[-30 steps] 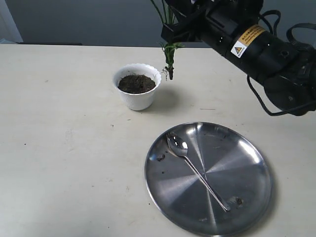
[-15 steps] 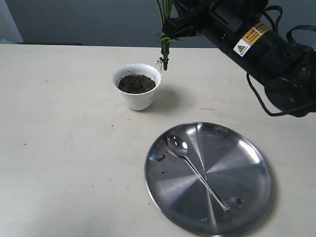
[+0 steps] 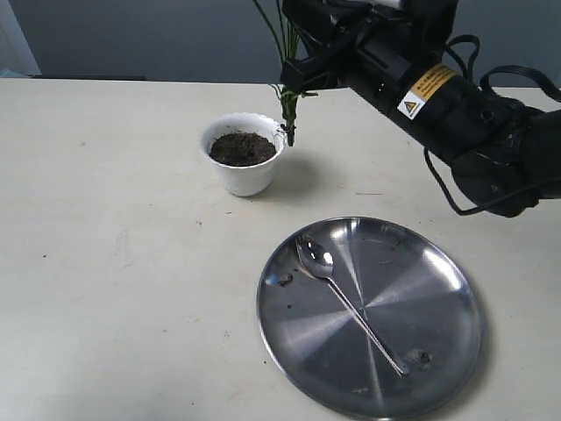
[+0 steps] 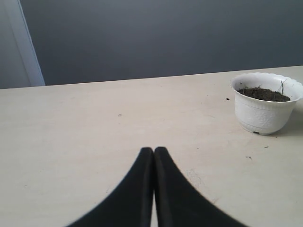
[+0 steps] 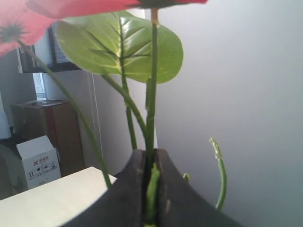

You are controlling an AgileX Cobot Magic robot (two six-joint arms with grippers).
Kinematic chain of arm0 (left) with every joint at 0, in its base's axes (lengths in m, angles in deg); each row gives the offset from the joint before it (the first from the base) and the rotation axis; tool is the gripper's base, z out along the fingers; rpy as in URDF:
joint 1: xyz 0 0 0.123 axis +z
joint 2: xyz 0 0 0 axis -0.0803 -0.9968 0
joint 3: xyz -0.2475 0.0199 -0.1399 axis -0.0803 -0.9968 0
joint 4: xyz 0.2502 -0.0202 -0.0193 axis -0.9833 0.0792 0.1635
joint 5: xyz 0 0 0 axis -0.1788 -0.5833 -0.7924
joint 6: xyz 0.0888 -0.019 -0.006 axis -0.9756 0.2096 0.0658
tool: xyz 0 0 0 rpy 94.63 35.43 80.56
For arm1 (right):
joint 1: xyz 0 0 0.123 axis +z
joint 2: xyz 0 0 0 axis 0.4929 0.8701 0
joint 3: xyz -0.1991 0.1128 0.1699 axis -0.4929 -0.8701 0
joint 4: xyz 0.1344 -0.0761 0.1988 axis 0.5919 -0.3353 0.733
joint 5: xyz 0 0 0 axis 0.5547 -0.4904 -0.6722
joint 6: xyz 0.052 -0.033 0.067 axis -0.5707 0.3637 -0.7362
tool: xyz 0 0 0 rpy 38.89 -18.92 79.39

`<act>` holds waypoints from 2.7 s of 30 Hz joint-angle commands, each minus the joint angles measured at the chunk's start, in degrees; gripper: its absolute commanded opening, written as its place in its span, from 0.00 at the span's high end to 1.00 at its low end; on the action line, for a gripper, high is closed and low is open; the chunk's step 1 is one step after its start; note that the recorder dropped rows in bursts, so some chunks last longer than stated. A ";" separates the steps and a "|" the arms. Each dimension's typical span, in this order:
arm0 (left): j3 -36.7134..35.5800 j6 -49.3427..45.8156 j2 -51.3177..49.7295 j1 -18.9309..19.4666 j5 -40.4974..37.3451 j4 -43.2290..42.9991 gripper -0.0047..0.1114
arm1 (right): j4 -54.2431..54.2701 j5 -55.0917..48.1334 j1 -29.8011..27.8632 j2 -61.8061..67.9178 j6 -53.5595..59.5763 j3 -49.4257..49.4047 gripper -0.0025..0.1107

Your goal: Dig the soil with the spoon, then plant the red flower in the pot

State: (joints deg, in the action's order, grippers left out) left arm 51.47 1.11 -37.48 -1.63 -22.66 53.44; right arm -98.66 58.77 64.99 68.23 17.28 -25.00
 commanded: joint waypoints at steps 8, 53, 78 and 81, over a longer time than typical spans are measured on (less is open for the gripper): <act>0.12 0.22 0.30 -0.16 0.00 0.00 0.96 | 0.42 7.80 -0.05 6.08 -0.07 6.94 0.98; 0.12 0.22 0.30 -0.16 0.00 0.00 0.96 | 1.15 5.60 -0.05 27.86 -3.59 25.26 0.98; 0.12 0.22 0.30 -0.16 0.00 0.00 0.96 | -6.66 2.52 -0.05 35.99 -12.71 25.17 0.98; 0.12 0.22 0.30 -0.16 0.00 0.00 0.96 | -6.55 2.21 -0.05 35.99 -12.71 24.15 0.98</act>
State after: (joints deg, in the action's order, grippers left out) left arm 51.47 1.11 -37.48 -1.63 -22.66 53.44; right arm -103.00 65.61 65.10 103.47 5.31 0.52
